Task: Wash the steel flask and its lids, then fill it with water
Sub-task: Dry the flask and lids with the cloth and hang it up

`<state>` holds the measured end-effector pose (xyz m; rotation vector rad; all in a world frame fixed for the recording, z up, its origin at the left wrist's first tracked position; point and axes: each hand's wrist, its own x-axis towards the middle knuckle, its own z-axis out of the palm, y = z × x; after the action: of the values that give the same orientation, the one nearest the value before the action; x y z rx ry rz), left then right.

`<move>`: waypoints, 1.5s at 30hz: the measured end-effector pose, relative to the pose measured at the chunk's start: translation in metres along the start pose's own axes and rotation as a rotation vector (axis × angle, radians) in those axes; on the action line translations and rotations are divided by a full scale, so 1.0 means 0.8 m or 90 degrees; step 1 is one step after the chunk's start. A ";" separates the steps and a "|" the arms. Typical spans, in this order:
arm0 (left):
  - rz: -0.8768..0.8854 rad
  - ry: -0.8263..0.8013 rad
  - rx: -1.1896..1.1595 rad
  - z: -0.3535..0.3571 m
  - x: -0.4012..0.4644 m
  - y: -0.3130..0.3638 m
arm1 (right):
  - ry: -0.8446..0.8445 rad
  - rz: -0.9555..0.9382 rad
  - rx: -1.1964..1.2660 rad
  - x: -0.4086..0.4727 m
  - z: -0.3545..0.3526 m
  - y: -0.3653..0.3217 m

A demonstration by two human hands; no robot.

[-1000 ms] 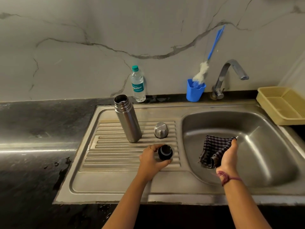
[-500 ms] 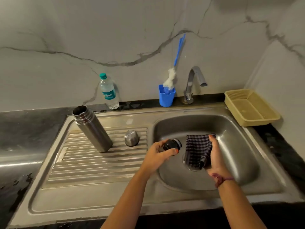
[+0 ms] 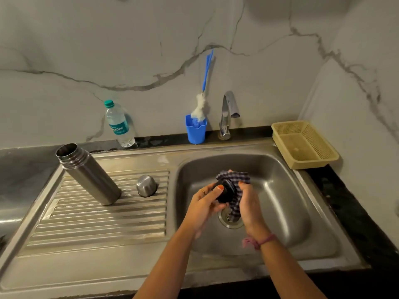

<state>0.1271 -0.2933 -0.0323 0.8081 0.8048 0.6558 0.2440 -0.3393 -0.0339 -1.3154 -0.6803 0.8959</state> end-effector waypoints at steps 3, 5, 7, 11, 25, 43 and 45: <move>-0.038 0.035 -0.100 0.014 -0.003 0.006 | -0.077 -0.108 -0.034 -0.003 -0.006 0.004; -0.091 0.062 -0.161 0.020 -0.002 0.010 | -0.116 -0.191 -0.073 -0.006 -0.014 0.003; -0.144 0.072 -0.220 0.024 0.000 0.015 | -0.157 -0.248 -0.137 -0.005 -0.026 0.006; -0.231 0.047 -0.286 0.024 0.001 0.016 | -0.209 -0.365 -0.309 0.002 -0.052 0.012; -0.034 0.081 -0.069 0.041 -0.012 0.038 | -0.140 -0.440 -0.329 0.004 -0.035 -0.020; -0.023 0.092 0.018 0.033 -0.006 0.038 | -0.079 -0.380 -0.500 -0.032 -0.021 0.005; -0.028 0.071 0.040 0.030 -0.007 0.035 | -0.069 -0.299 -0.403 -0.023 -0.020 -0.004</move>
<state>0.1378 -0.2917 0.0034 0.8139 0.9456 0.6432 0.2487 -0.3630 -0.0318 -1.5614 -1.3678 0.3716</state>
